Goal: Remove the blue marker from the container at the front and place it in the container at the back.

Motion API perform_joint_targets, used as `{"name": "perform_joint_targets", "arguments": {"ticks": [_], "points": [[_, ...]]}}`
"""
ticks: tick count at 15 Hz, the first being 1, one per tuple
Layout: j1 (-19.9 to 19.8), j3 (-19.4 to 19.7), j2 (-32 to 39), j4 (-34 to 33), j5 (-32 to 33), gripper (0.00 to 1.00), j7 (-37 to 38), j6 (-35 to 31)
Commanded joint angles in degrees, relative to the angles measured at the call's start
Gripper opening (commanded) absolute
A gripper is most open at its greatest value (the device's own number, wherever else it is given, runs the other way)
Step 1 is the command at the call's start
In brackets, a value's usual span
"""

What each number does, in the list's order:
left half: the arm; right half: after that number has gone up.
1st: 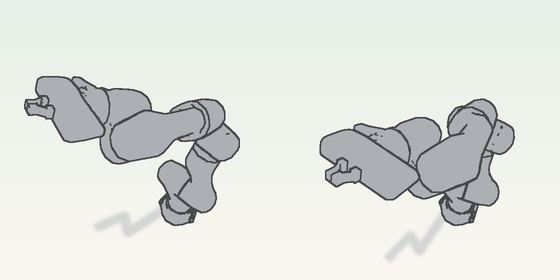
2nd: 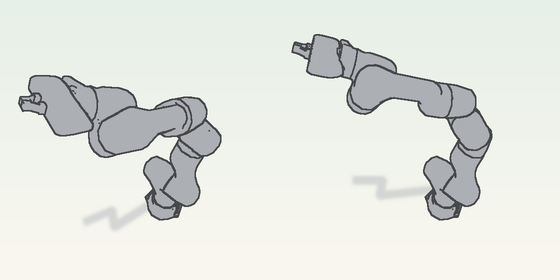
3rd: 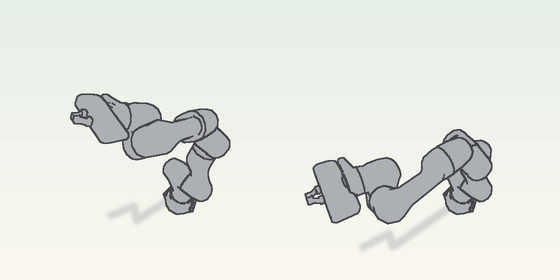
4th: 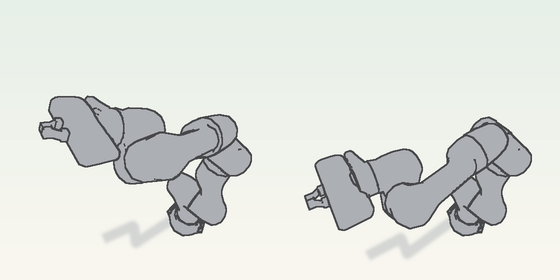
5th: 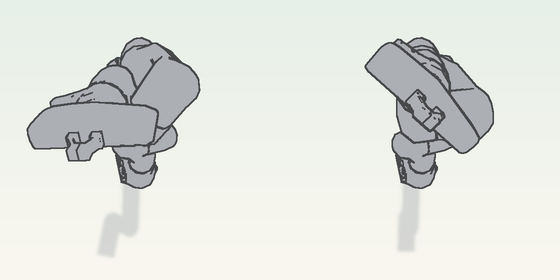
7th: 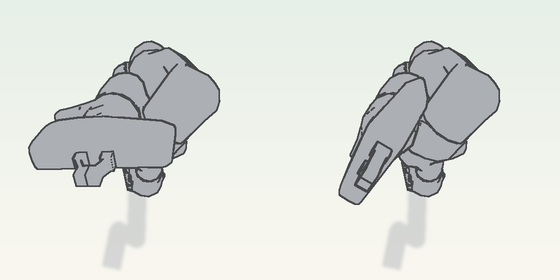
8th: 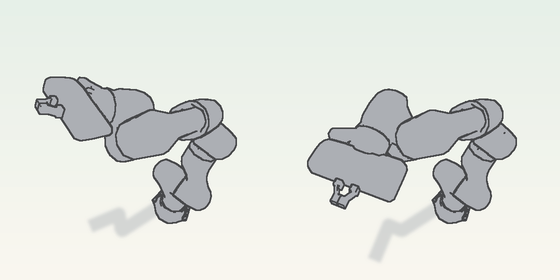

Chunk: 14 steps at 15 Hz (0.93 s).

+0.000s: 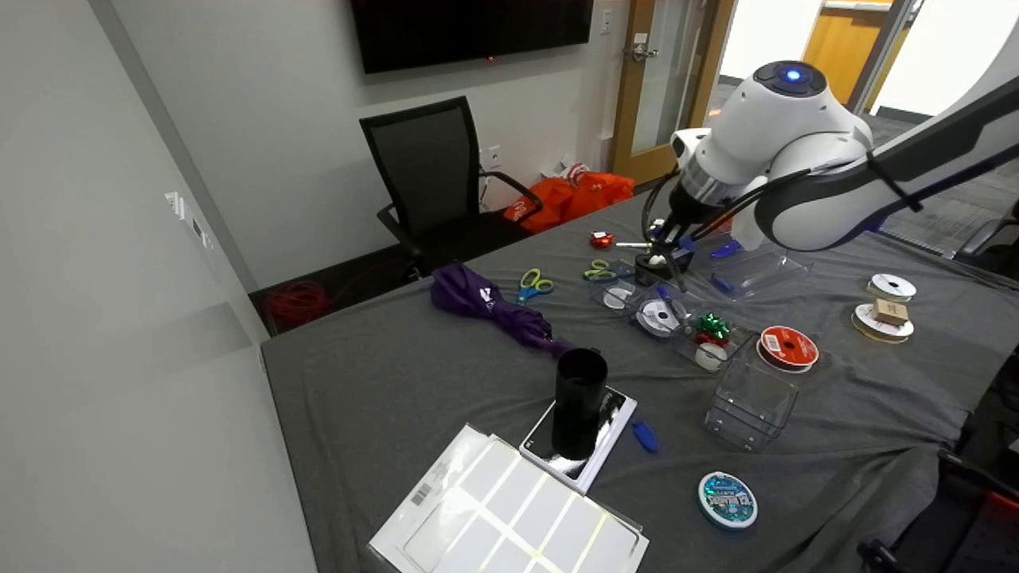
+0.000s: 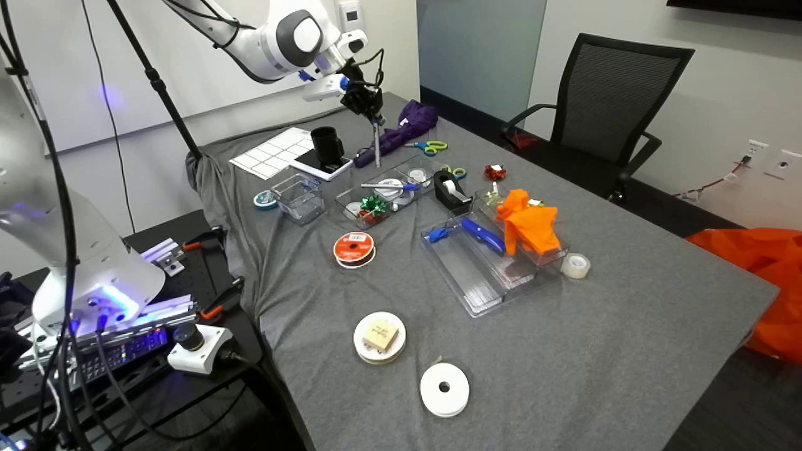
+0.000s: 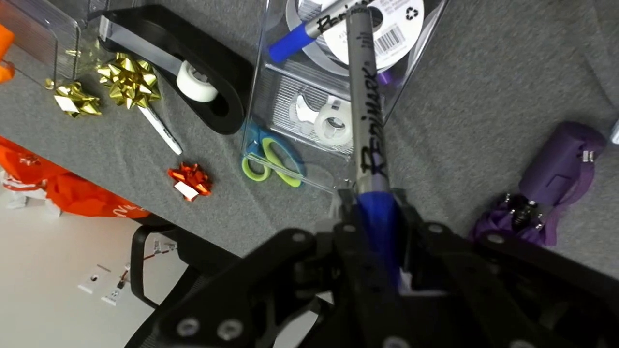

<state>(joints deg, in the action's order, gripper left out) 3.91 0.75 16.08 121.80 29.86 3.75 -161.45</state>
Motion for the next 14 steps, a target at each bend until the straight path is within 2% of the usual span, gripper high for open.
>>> {"name": "perform_joint_targets", "arguments": {"ticks": [1,4,8,11,14], "points": [[0.0,0.0,0.0,-0.05,0.0,0.05,-0.01,0.02],[3.04,4.83,2.02,-1.35,12.56,0.05,5.14,-2.96],[4.96,8.58,4.7,-3.88,23.87,0.05,12.82,-4.44],[5.66,10.09,7.3,-5.88,28.63,0.05,17.48,-5.43],[5.72,10.1,9.55,-6.94,29.6,0.05,20.13,-5.28]]}}
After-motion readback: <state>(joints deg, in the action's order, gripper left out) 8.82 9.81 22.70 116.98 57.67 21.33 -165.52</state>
